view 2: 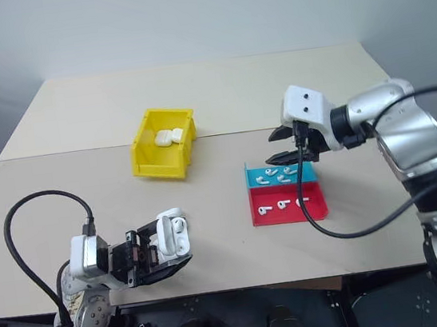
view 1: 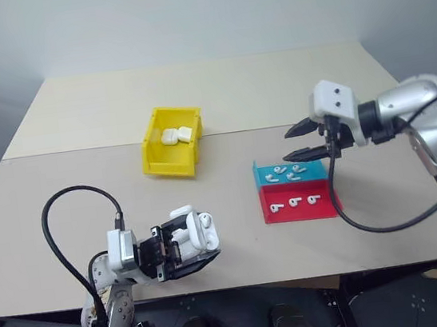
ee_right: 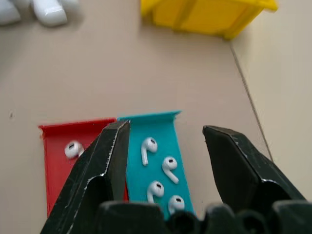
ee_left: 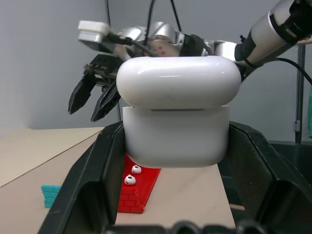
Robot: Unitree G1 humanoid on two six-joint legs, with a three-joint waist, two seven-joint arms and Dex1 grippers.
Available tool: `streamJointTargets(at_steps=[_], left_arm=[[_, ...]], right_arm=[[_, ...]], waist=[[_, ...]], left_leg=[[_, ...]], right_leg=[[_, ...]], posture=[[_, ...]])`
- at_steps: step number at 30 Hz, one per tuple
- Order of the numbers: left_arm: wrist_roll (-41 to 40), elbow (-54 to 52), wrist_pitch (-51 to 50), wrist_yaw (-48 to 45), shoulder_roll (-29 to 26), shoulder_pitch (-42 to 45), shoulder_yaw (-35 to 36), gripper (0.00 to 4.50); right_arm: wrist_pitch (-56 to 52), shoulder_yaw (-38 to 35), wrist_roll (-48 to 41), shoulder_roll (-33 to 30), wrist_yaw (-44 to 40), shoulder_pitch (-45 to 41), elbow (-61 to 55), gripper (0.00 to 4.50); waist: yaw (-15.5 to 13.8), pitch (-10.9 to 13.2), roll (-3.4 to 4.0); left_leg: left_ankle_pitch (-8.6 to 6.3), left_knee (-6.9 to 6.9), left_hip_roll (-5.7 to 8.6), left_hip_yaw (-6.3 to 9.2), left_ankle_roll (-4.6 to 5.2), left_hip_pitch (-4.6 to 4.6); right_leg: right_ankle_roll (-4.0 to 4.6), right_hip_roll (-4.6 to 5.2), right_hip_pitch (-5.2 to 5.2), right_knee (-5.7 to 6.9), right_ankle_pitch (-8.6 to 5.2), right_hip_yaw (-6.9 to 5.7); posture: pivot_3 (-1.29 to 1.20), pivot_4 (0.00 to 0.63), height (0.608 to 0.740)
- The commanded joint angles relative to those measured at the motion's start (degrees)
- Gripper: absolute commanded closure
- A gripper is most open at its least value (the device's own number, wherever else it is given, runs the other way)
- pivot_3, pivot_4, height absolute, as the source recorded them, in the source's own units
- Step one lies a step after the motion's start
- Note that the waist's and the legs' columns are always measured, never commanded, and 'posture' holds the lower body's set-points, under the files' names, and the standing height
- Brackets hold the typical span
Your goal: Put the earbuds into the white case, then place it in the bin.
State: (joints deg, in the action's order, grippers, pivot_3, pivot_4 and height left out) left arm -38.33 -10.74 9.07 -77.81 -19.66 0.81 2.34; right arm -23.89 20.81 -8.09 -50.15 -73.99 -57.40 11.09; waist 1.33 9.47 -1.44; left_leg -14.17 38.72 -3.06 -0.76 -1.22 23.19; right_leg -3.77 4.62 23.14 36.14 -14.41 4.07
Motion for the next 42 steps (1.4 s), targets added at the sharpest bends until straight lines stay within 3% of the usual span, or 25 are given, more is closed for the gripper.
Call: streamJointTargets(at_steps=[1, 8, 11, 14, 42], left_arm=[[0.51, -3.3, 1.27, 2.26, 0.39, -1.89, -0.25, 1.71], [1.92, -2.93, 3.41, 4.57, 1.22, -2.11, -0.91, 1.71], [1.73, -2.99, 3.53, 4.73, 0.78, -2.19, -0.89, 1.71], [1.79, -3.39, 3.61, 5.24, 0.64, -2.63, -0.92, 1.71], [2.72, -3.06, 4.26, 7.43, 0.35, -2.17, -1.82, 1.71]], right_arm=[[7.59, 7.49, 9.89, 3.68, -5.09, -7.93, 9.75, 1.61], [19.17, 14.03, 19.93, 12.67, -8.77, -14.7, 26.49, 1.61], [21.86, 14.18, 22.75, 16.43, -6.59, -16.44, 34.04, 2.21], [23.75, 13.53, 24.7, 17.94, -5.74, -17.27, 38.39, 2.21], [16.98, 10.6, 28.11, 23.87, -5.52, -14.85, 41.55, 2.21]], waist=[[0.08, 0.0, 0.0], [-0.35, 0.01, 0.02], [-0.28, 0.02, 0.04], [-0.36, 0.04, 0.07], [0.05, 0.07, 0.15]], left_leg=[[0.0, 0.0, 0.0, -0.01, 0.0, 0.01], [0.0, 0.02, 0.0, -0.01, 0.0, 0.06], [0.0, 0.01, 0.0, -0.03, -0.01, 0.04], [0.01, 0.0, 0.0, -0.02, -0.01, 0.04], [0.01, -0.01, -0.01, -0.02, -0.01, 0.01]], right_leg=[[0.0, 0.01, 0.02, 0.01, 0.0, 0.01], [0.01, 0.03, 0.06, 0.03, 0.01, -0.04], [0.02, 0.02, 0.07, 0.05, 0.01, -0.04], [0.02, 0.02, 0.08, 0.05, 0.01, -0.05], [0.03, 0.0, 0.08, 0.08, 0.01, -0.05]], posture=[[0.0, 0.15, 0.74], [0.0, 0.15, 0.74], [0.0, 0.15, 0.74], [0.0, 0.15, 0.74], [0.0, 0.15, 0.74]])
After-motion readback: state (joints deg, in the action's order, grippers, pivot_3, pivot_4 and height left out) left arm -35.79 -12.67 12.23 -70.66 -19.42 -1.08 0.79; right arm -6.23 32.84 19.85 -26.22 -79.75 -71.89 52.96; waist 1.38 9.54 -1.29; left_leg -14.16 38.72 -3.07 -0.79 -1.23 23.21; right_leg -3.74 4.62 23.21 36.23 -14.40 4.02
